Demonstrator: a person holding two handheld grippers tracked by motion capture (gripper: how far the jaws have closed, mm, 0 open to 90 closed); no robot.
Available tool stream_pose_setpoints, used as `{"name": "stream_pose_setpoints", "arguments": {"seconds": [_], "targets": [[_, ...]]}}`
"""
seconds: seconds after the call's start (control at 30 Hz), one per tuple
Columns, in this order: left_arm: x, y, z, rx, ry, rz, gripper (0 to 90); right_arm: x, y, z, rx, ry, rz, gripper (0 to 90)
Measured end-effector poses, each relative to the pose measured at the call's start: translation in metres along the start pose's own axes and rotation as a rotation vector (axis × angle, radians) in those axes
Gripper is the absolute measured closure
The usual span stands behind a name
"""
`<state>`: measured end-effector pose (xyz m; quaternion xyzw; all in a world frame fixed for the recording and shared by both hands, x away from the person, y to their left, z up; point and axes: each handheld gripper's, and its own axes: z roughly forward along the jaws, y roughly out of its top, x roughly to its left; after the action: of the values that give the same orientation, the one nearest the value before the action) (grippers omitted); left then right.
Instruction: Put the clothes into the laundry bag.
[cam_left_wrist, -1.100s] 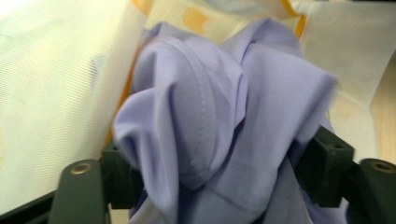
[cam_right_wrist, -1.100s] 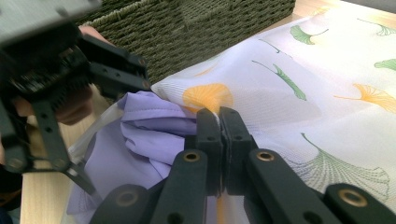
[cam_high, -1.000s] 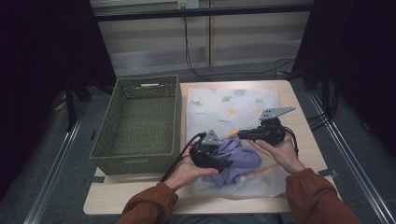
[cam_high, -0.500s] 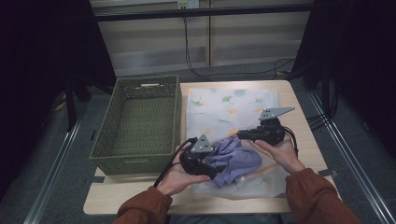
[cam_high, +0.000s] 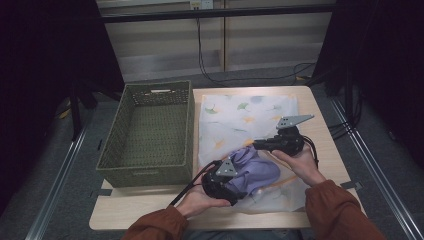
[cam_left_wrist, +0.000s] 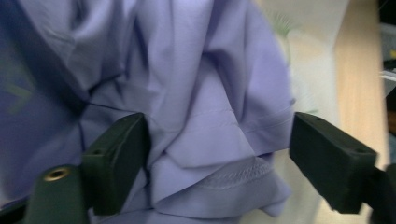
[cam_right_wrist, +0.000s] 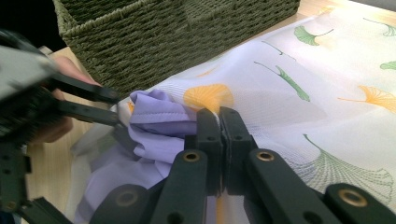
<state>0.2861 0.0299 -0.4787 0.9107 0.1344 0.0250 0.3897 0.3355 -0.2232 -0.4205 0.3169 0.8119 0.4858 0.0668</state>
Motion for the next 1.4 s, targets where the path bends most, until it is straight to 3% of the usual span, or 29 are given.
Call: {"name": "stream_pose_setpoints", "arguments": {"seconds": [0.17, 0.2, 0.23, 0.3, 0.33, 0.37, 0.43, 0.47, 0.5, 0.6, 0.63, 0.67, 0.7, 0.83, 0.9, 1.03, 1.1, 1.13, 1.17, 1.37, 1.4], "targets": [[0.001, -0.007, 0.008, 0.021, 0.006, 0.015, 16.9, 0.000, 0.000, 0.001, 0.001, 0.004, 0.005, 88.5], [0.000, -0.009, 0.010, 0.017, 0.011, 0.000, 16.6, 0.000, 0.000, 0.002, 0.001, 0.004, 0.004, 88.5], [0.003, -0.010, 0.010, 0.038, -0.001, 0.019, 16.6, 0.000, 0.000, 0.002, 0.005, 0.004, -0.002, 88.5], [0.003, -0.010, 0.011, 0.025, 0.002, 0.007, 16.7, 0.000, 0.000, 0.002, 0.004, 0.006, -0.003, 88.5], [0.002, -0.011, 0.012, 0.034, 0.002, 0.012, 16.6, 0.000, 0.000, 0.002, 0.004, 0.005, -0.003, 88.5], [0.001, -0.014, 0.015, 0.032, 0.013, 0.045, 16.6, 0.000, 0.000, 0.002, 0.004, 0.005, -0.003, 88.5], [-0.001, -0.014, 0.016, 0.020, 0.027, 0.038, 16.7, 0.000, 0.000, 0.002, 0.004, 0.005, -0.003, 88.5], [-0.002, -0.014, 0.015, 0.038, 0.038, 0.059, 16.8, 0.000, 0.000, 0.002, 0.004, 0.004, -0.003, 88.5], [-0.003, -0.014, 0.016, 0.027, 0.054, 0.068, 19.4, 0.000, 0.000, 0.002, 0.004, 0.006, -0.003, 88.5], [0.000, -0.013, 0.013, 0.027, 0.098, 0.040, 35.1, 0.001, 0.000, 0.003, 0.005, 0.007, -0.005, 88.6], [0.002, -0.013, 0.012, 0.027, 0.090, 0.025, 42.5, 0.001, 0.000, 0.003, 0.008, 0.008, -0.003, 88.6], [0.004, -0.012, 0.011, 0.026, 0.087, 0.019, 42.5, 0.001, 0.000, 0.003, 0.008, 0.008, -0.003, 88.6], [0.005, -0.011, 0.010, 0.025, 0.112, 0.016, 51.6, 0.001, 0.000, 0.003, 0.010, 0.007, -0.002, 88.6], [0.008, -0.007, 0.008, 0.030, 0.088, -0.003, 59.5, 0.000, 0.000, 0.004, 0.007, 0.009, 0.002, 88.6], [0.010, -0.004, 0.006, 0.027, 0.070, -0.015, 71.8, 0.000, 0.000, 0.004, 0.009, 0.009, 0.001, 88.6], [0.012, -0.001, 0.003, 0.043, 0.065, -0.019, 74.4, 0.000, 0.000, 0.004, 0.008, 0.011, 0.001, 88.6], [0.011, 0.000, 0.004, 0.029, 0.064, -0.028, 75.0, 0.000, 0.000, 0.003, 0.011, 0.008, 0.000, 88.6], [0.013, 0.001, 0.002, 0.046, 0.061, -0.010, 75.6, 0.000, 0.001, 0.003, 0.010, 0.009, 0.000, 88.6], [0.012, 0.002, 0.004, 0.010, 0.057, -0.040, 76.0, 0.001, 0.001, 0.003, 0.009, 0.009, -0.002, 88.6], [0.016, 0.007, 0.007, 0.015, 0.052, -0.034, 77.0, 0.000, 0.002, 0.001, 0.002, 0.010, -0.004, 88.6], [0.015, 0.008, 0.007, 0.016, 0.056, -0.058, 77.0, 0.000, 0.002, 0.001, 0.002, 0.010, -0.004, 88.6]]}}
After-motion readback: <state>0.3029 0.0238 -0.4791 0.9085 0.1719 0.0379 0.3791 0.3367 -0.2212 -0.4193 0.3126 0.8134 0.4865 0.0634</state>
